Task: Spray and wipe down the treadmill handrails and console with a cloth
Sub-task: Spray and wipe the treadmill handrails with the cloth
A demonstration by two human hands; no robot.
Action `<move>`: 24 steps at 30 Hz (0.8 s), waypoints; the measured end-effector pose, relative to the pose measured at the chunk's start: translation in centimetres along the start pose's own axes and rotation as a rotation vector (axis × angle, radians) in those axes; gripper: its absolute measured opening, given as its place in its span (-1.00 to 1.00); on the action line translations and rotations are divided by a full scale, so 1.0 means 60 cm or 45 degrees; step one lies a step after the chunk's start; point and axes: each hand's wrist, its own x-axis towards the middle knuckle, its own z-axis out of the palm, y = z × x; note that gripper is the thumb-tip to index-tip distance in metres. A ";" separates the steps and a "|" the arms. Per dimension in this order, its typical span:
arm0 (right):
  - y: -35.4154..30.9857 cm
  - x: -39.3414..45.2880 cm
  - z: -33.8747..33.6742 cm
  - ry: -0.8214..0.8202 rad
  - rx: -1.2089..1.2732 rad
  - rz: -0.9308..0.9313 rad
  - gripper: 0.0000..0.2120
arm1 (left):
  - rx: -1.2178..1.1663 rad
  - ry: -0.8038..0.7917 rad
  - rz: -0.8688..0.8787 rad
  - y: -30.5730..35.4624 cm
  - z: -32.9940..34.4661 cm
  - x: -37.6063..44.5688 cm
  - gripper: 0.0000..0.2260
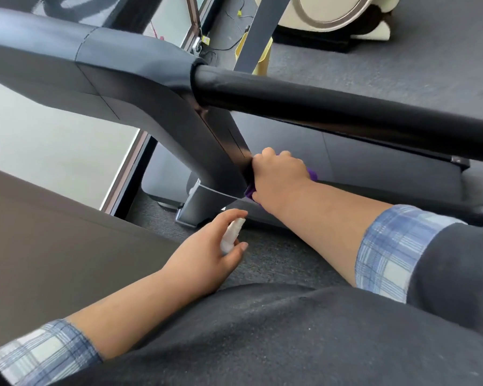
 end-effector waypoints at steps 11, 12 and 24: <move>0.071 -0.031 -0.023 -0.157 -0.019 -0.125 -0.60 | -0.095 0.107 0.092 0.101 0.061 0.021 -0.53; 0.085 -0.035 -0.022 -0.168 -0.016 -0.128 -0.59 | -0.097 0.111 0.082 0.110 0.071 0.020 -0.52; 0.309 -0.136 -0.017 -0.165 -0.086 -0.108 -0.51 | -0.189 0.171 0.012 0.265 0.242 0.017 -0.53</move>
